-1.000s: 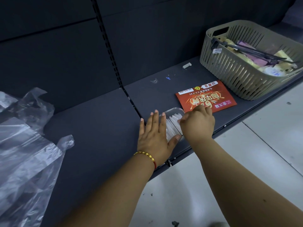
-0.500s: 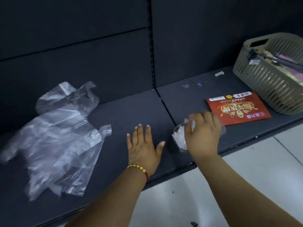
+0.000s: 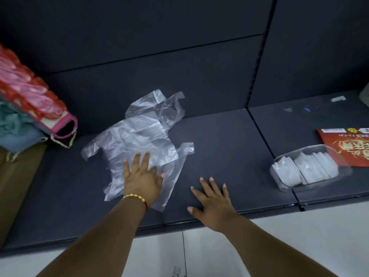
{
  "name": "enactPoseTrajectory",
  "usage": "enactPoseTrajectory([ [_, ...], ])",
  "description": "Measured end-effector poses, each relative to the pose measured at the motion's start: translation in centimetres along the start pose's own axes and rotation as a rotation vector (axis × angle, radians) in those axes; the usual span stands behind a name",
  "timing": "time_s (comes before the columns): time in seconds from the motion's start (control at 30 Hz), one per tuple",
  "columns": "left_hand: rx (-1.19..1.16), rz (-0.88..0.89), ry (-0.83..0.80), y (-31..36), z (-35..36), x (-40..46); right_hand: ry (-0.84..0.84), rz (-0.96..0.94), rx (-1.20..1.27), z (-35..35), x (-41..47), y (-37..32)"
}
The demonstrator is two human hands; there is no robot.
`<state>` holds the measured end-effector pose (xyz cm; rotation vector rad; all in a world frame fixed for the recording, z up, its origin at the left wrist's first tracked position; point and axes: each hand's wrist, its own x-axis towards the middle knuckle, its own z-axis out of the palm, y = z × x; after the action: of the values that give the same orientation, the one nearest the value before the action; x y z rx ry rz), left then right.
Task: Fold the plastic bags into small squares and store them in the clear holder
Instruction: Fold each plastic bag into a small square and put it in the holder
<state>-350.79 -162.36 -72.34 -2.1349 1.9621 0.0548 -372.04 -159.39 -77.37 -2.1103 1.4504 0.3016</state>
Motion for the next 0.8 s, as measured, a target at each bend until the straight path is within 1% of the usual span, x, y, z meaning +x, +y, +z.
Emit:
enactPoseTrajectory([
  [0.07, 0.004, 0.025, 0.008, -0.6, -0.5, 0.6, -0.025, -0.008, -0.002, -0.3, 0.0, 0.4],
  [0.2, -0.129, 0.057, 0.084, -1.6, -2.5, 1.2, -0.057, -0.002, 0.023, -0.9, 0.0, 0.3],
  [0.27, -0.262, 0.069, 0.178, -2.3, -3.9, 1.4, -0.070, 0.002, 0.067, -1.8, -0.3, 0.0],
  [0.37, -0.557, 0.093, 0.337, -3.3, -7.0, 0.9, -0.027, 0.007, 0.254, -3.5, -1.4, -0.3],
  [0.47, -0.925, 0.073, 0.384, -3.5, -11.3, -0.7, 0.093, -0.032, 0.396, -5.7, -3.3, -1.2],
  [0.53, -1.188, 0.046, 0.371, -3.1, -14.8, -2.4, 0.184, -0.065, 0.507, -7.6, -4.8, -2.2],
  [0.6, -1.378, 0.034, 0.336, -2.7, -17.9, -4.3, 0.310, -0.088, 0.628, -10.0, -6.3, -3.3],
  [0.7, -1.497, 0.105, 0.243, -2.6, -21.2, -7.4, 0.572, -0.143, 0.751, -14.0, -9.2, -5.2],
  [0.8, -1.529, 0.170, 0.110, -2.5, -23.4, -10.6, 0.818, -0.229, 0.829, -18.6, -12.9, -6.6],
])
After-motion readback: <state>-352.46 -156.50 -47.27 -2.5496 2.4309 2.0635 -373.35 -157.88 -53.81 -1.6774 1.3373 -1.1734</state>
